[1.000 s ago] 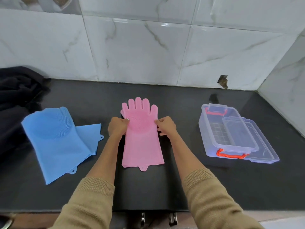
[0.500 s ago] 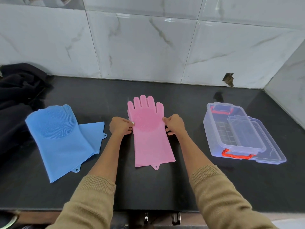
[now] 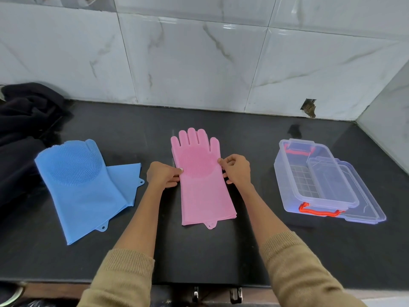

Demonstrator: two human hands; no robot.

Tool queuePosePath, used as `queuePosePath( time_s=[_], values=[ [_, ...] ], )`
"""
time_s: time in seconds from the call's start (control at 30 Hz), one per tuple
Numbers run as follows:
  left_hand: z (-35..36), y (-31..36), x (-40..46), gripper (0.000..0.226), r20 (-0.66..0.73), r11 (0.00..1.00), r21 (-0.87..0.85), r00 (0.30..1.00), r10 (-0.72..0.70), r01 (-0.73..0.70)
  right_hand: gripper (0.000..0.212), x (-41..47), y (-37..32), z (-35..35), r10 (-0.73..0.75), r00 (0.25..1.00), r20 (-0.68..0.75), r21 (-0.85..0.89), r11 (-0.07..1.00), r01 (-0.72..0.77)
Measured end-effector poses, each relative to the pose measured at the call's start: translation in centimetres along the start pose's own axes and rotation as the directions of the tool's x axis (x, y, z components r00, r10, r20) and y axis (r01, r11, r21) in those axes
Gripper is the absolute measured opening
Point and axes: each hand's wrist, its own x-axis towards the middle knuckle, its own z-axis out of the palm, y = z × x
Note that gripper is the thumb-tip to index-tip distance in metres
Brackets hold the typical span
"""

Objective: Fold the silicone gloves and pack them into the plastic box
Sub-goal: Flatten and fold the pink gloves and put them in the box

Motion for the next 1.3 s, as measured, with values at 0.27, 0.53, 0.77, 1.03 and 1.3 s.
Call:
queuePosePath(
  time_s=[0.27,0.53,0.77,1.03,1.3],
  values=[
    [0.5,-0.7,0.2,0.02,-0.078,0.972,0.138,0.977,0.2,-0.188,0.003,-0.3,1.1,-0.3,-0.124,0.99,0.062,-0.035,0.991,0.126],
    [0.6,-2.6,-0.8,0.008,-0.062,0.764,0.366,0.806,0.589,-0.531,0.015,-1.1,0.5,-0.5,-0.401,0.901,0.167,-0.357,0.827,0.435],
    [-1.1,-4.2,-0.8,0.018,0.251,0.423,0.616,0.675,0.693,-0.664,0.027,-0.9,0.2,-2.6,-0.37,0.797,0.478,-0.453,0.673,0.585],
    [-2.2,-1.9,-3.1,0.025,0.473,-0.145,0.721,0.328,0.817,-0.678,0.033,-0.9,-0.4,-4.9,-0.356,0.638,0.683,-0.567,0.291,0.77],
    [1.0,1.1,-4.3,0.014,0.443,-0.136,0.74,0.326,0.835,-0.659,0.026,-1.1,1.0,-5.1,-0.507,0.495,0.706,-0.539,0.07,0.839]
  ],
)
